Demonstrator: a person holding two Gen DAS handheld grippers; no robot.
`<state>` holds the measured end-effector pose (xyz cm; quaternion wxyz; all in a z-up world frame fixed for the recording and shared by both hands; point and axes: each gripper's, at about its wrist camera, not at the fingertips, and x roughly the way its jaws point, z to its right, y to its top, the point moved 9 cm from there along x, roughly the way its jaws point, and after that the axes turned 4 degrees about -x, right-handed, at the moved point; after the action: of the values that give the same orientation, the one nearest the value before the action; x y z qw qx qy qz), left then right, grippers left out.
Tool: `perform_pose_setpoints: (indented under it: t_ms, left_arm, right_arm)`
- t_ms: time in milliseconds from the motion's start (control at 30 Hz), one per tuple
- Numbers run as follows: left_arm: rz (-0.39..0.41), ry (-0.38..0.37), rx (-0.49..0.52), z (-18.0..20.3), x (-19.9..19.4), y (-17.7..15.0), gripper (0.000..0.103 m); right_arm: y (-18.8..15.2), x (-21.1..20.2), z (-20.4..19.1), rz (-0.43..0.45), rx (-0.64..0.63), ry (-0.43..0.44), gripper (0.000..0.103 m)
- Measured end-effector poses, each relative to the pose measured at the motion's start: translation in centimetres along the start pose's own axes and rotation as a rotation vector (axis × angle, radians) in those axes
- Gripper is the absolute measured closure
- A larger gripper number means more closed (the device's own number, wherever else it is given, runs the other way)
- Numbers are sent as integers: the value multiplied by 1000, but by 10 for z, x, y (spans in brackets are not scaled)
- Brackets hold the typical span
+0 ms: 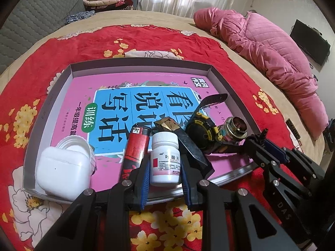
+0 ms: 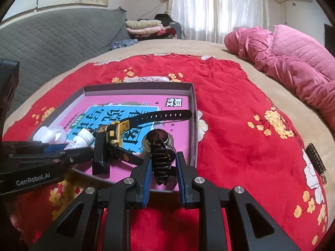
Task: Organize rigid objects
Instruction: 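Lower the clip beside the metal cylinder with the right tool while the left tool lowers the bottle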
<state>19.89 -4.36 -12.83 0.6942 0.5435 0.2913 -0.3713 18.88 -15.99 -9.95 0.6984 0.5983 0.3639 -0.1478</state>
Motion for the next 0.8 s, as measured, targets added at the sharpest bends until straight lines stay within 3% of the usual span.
perform_pose_setpoints:
  t_ms: [800]
  left_arm:
    - [0,-5,10,-1,0,0,76]
  right_arm:
    - [3,7,-14,-121,-76,17,78]
